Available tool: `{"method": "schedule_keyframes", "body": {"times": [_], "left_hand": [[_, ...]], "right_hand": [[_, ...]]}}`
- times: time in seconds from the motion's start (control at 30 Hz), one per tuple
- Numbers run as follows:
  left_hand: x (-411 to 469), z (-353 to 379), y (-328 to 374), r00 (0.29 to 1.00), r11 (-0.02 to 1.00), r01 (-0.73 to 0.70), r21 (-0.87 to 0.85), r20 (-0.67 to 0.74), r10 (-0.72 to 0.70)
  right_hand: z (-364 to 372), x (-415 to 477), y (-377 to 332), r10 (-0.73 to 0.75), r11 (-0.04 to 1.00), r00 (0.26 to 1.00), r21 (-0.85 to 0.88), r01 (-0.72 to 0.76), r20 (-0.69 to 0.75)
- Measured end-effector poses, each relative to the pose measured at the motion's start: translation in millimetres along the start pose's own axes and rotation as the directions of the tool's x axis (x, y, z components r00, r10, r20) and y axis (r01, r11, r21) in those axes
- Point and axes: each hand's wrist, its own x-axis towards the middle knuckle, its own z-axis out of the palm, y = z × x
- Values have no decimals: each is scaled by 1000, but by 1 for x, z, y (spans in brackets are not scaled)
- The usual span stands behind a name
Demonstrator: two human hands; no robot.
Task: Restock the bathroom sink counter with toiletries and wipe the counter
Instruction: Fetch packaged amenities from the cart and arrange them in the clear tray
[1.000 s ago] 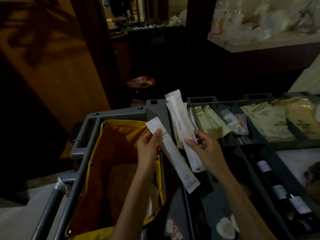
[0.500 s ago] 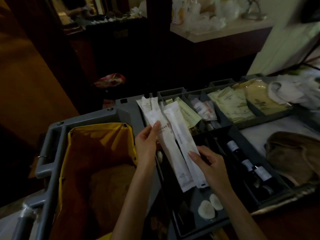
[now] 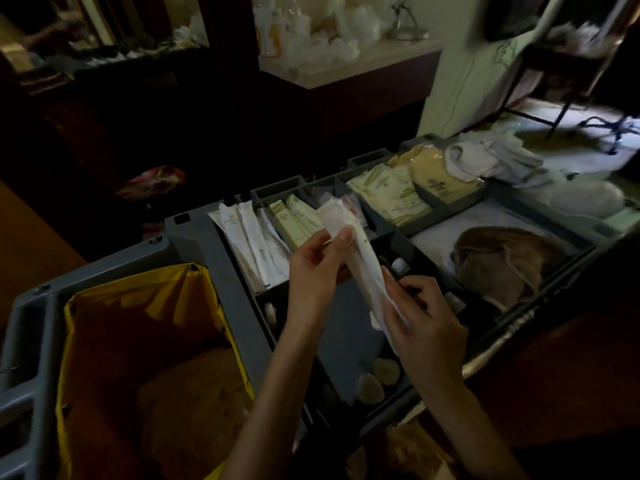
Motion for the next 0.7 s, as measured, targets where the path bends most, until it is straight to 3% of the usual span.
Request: {"method": "schedule_keyframes", "body": {"times": [0.13, 0.27, 0.37, 0.43, 0.5, 0.53, 0.6, 0.7], "left_hand": [[-16, 18, 10, 997, 998, -35, 43, 71, 32], [-37, 41, 15, 984, 996, -69, 53, 169, 59], [-52, 64, 4, 963, 999, -2, 51, 268, -12], [-66, 86, -7, 930, 995, 96, 32, 353, -101], [-88, 110, -18, 879, 983, 177, 45, 442, -178], [-102, 122, -25, 844, 974, 220, 62, 489, -222], [-126, 147, -43, 739, 941, 313, 129, 590, -326], [-160, 181, -65, 500, 886, 398, 237, 754, -426]], "right_hand": [[-20, -7, 7, -51, 998, 998, -39, 50, -32], [-53, -23, 17, -21, 1000, 999, 8, 21, 28], [-94, -43, 24, 162, 956, 970, 213, -199, 180], [-129, -58, 27, 378, 785, 860, 374, -494, 344], [-163, -79, 35, 501, 526, 680, 436, -730, 534], [-179, -93, 41, 531, 445, 599, 405, -799, 599], [-210, -121, 49, 626, 389, 491, 303, -870, 606], [-257, -156, 49, 718, 398, 474, 259, -880, 509]]}}
